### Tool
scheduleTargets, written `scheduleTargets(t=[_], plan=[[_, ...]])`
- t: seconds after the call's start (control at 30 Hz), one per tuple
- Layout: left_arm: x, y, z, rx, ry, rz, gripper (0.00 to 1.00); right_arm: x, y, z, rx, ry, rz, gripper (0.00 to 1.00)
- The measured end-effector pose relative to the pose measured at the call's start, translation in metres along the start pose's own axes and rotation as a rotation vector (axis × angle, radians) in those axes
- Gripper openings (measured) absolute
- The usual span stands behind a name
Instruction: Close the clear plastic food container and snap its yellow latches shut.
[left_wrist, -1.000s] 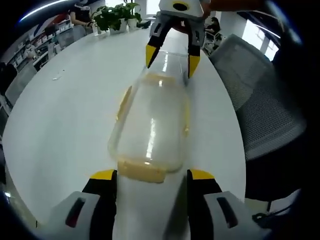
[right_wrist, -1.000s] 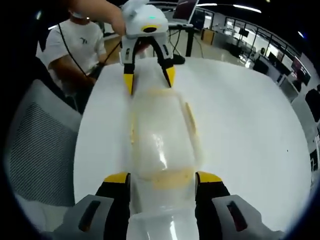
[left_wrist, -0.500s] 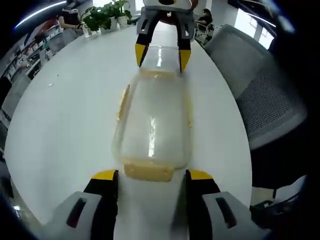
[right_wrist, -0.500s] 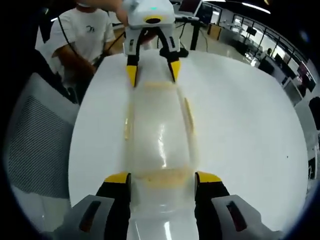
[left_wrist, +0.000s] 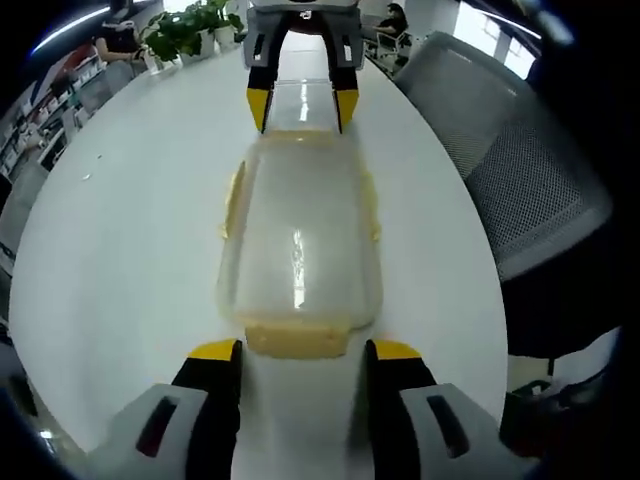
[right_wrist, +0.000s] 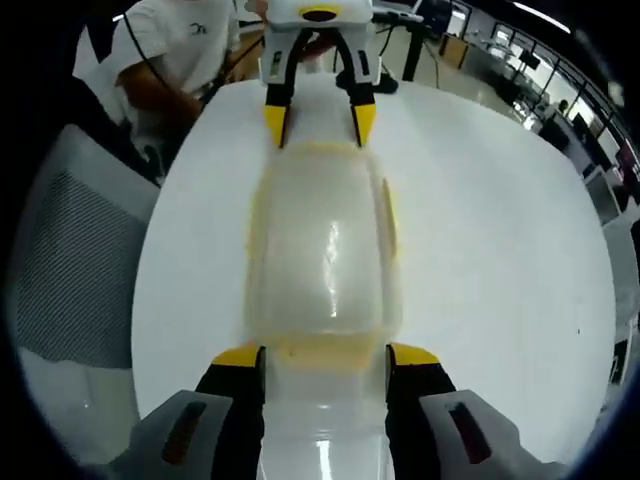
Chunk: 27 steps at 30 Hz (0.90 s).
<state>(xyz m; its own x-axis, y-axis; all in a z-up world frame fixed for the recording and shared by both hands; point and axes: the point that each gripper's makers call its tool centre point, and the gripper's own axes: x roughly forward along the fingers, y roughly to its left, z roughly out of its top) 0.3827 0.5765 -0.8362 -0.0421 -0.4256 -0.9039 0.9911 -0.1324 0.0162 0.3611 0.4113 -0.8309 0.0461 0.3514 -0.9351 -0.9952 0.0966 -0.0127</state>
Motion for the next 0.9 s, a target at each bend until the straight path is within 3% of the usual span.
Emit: scheduleTargets(t=[0.27,0.5,0.57,0.9], plan=[[0.0027,0.0012,0.0009,0.003,0.004,-0.006,0.48,0.0093,0.0024,-0.0063,-0.023,0.036,0.011,0.44],[0.0036,0.0046,0.0021,-0.004,0.001,-0.001,0.45,0.0094,0.0012,-0.0058,-0.022,0.029,0.021,0.4],[0.0039,0.0049,0.0038,-0.004,-0.005,-0.003,0.39,0.0093,0.0003,-0.006,-0.021,0.027,0.024,0.4],[0.0037,0.0054,0.0044,-0.012,-0.005,0.003,0.38,0.0093,-0.0004,-0.0056,-0.001,0.009,0.014,0.38]])
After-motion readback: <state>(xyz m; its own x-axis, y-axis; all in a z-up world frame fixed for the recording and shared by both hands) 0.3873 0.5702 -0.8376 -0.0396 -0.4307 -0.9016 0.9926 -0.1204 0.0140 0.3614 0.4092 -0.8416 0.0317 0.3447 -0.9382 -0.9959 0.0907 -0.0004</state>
